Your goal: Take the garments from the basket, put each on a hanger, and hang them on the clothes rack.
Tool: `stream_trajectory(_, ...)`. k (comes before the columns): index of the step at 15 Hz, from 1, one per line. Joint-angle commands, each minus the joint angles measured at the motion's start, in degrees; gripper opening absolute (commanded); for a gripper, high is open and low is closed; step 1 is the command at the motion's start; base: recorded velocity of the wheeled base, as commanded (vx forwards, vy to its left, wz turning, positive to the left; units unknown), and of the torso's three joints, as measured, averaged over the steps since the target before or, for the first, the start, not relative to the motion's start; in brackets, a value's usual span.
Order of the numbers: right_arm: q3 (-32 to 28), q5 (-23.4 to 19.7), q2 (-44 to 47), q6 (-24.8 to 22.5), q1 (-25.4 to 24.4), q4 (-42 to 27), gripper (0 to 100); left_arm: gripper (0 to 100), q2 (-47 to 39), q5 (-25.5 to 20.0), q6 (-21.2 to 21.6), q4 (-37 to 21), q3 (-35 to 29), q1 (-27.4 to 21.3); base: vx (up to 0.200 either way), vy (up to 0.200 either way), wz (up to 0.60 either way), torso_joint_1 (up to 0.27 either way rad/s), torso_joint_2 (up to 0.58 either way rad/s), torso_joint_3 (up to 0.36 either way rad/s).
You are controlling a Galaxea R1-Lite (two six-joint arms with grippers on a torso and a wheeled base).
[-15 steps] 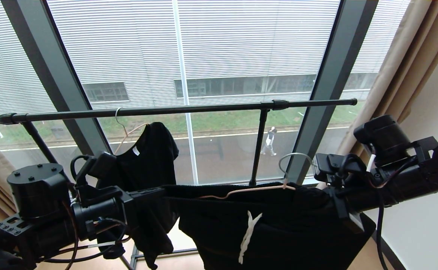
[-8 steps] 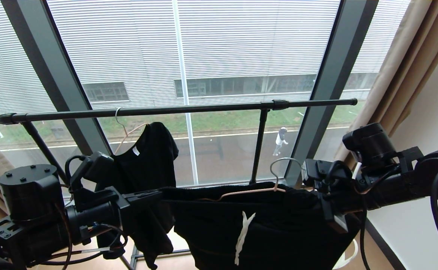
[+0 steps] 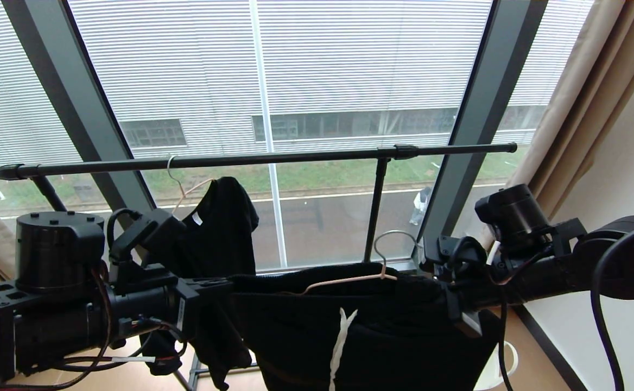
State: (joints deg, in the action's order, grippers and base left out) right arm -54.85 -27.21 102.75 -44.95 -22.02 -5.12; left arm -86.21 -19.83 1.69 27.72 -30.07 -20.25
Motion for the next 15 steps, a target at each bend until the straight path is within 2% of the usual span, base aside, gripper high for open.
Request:
stream_trajectory(1, -0.79, -0.04, 2.89, 0.56, -0.04, 2.13, 0, 0, 0.87, 3.4, 1.21, -5.84, -7.19, -4.27, 0.0, 0.0, 0.0, 0.0, 0.0, 0.0)
stream_trajectory(5, -1.32, -0.04, 2.1, 3.81, 0.31, 3.1, 0, 0, -0.54, 6.74, 2.26, -20.95, -21.34, -9.81, 0.0, 0.0, 0.0, 0.0, 0.0, 0.0)
stream_trajectory(7, -1.49, -0.04, 1.92, 4.6, 0.31, 3.1, 0, 0, -1.5, 8.5, 3.49, -22.98, -23.71, -10.86, 0.0, 0.0, 0.0, 0.0, 0.0, 0.0)
stream_trajectory(8, -1.76, -0.04, 1.04, 5.13, 0.31, 3.27, 0, 0, -3.52, 12.19, 4.37, -25.52, -27.41, -13.06, 0.0, 0.0, 0.0, 0.0, 0.0, 0.0)
stream_trajectory(10, -1.84, -0.04, 0.52, 5.84, 0.22, 3.27, 0, 0, -4.4, 12.98, 4.46, -28.86, -29.78, -14.47, 0.0, 0.0, 0.0, 0.0, 0.0, 0.0)
stream_trajectory(12, -1.93, -0.04, -0.01, 8.47, 0.04, 3.27, 0, 0, -5.28, 13.42, 4.46, -30.53, -32.15, -15.61, 0.0, 0.0, 0.0, 0.0, 0.0, 0.0)
stream_trajectory(15, -1.84, -0.04, -0.71, 8.82, -0.57, 3.27, 0, 0, -7.74, 15.09, 4.55, -35.28, -38.48, -16.49, 0.0, 0.0, 0.0, 0.0, 0.0, 0.0)
